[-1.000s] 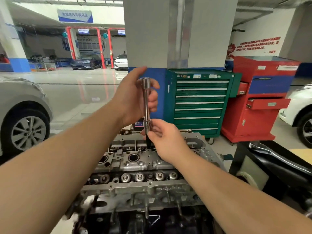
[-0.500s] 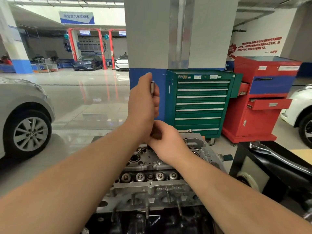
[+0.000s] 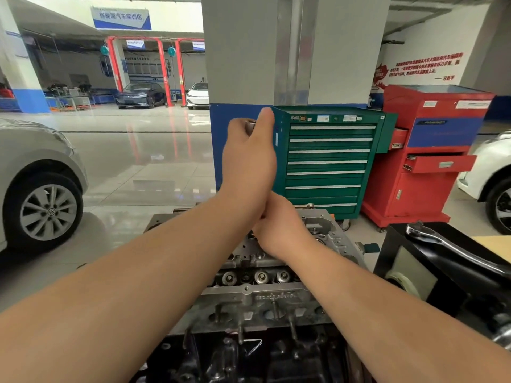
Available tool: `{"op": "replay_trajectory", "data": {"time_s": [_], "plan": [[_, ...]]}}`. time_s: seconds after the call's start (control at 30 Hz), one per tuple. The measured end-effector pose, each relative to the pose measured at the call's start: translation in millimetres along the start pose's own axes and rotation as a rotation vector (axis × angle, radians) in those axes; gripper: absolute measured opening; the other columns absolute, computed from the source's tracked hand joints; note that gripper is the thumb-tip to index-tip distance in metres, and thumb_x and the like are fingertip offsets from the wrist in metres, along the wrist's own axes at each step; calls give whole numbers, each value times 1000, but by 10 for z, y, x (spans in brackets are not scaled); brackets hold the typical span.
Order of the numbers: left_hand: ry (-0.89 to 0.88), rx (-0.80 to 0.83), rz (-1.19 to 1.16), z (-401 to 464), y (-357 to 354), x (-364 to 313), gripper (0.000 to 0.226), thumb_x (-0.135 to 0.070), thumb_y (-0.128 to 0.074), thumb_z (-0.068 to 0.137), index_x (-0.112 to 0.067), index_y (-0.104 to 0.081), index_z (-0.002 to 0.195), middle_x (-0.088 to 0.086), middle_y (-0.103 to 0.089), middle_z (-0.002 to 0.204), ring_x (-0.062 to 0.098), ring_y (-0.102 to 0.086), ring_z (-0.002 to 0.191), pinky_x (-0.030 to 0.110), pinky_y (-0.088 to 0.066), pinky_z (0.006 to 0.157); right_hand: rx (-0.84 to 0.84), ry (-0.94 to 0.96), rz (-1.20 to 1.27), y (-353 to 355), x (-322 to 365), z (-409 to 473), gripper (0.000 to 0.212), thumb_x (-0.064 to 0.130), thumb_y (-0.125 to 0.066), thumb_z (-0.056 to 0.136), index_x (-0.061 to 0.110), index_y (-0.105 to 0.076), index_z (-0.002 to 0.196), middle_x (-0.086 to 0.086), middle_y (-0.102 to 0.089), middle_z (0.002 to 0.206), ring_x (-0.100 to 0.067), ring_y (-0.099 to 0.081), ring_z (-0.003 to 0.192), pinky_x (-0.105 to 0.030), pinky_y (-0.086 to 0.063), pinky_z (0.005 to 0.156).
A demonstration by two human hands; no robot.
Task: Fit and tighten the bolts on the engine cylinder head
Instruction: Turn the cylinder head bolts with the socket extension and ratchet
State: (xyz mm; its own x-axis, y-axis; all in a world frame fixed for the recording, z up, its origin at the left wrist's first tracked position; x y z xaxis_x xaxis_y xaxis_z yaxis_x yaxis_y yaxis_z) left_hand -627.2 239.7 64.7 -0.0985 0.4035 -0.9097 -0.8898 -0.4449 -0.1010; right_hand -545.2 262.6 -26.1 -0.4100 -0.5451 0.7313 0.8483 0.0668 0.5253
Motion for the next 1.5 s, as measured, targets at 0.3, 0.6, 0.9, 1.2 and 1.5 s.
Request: {"op": "replay_trajectory", "data": {"time_s": [0.3,0.6,0.9,1.2,1.5], "plan": [[279,404,-205,324,6,147,36,-41,-55,99,-15,-56,73,4,-46,56,21,-41,49,31,-39,55,-6,9,33,-36,-26,31,23,27,-71,95,45,-57,87,32,-60,71,12,-54,65,-7,-37,58],[6,134,-68,116,-1,48,39,-53,-46,94,-28,-59,67,-5,-54,58,21,-47,60,36,-39,65,-29,11,17,5,2,20,25,28,-71,89,47,-55,84,42,-62,78,21,-56,77,-3,-39,60],[344,576,-291,275,-91,205,41,-44,-49,98,-14,-58,73,3,-40,50,20,-32,48,32,-34,58,49,-32,33,-88,-69,35,23,16,-66,97,37,-65,106,22,-73,89,9,-65,84,-19,-48,80],[42,84,-187,65,120,123,28,-48,-54,85,-21,-58,78,-1,-52,62,18,-42,54,37,-37,60,-57,-63,15,-8,-178,85,24,27,-83,80,37,-61,80,22,-65,71,3,-56,64,-22,-43,67],[197,506,-198,233,-85,109,35,-39,-45,102,-10,-60,87,10,-55,62,24,-47,52,33,-44,58,67,-89,60,-118,-170,97,26,12,-73,91,37,-66,97,16,-77,93,-2,-71,89,-30,-54,89]]}}
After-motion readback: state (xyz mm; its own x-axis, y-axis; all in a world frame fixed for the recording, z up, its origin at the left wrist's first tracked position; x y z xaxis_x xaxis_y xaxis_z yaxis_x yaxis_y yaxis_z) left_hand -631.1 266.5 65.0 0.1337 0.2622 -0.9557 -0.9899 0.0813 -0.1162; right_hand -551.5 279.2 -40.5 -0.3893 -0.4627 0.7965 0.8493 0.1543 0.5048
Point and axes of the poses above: each hand's wrist, its own z-axis towards the middle knuckle, its own y-axis out of the back of the hand, x = y × z, the point moved 10 cm from there along z, towards the middle knuckle
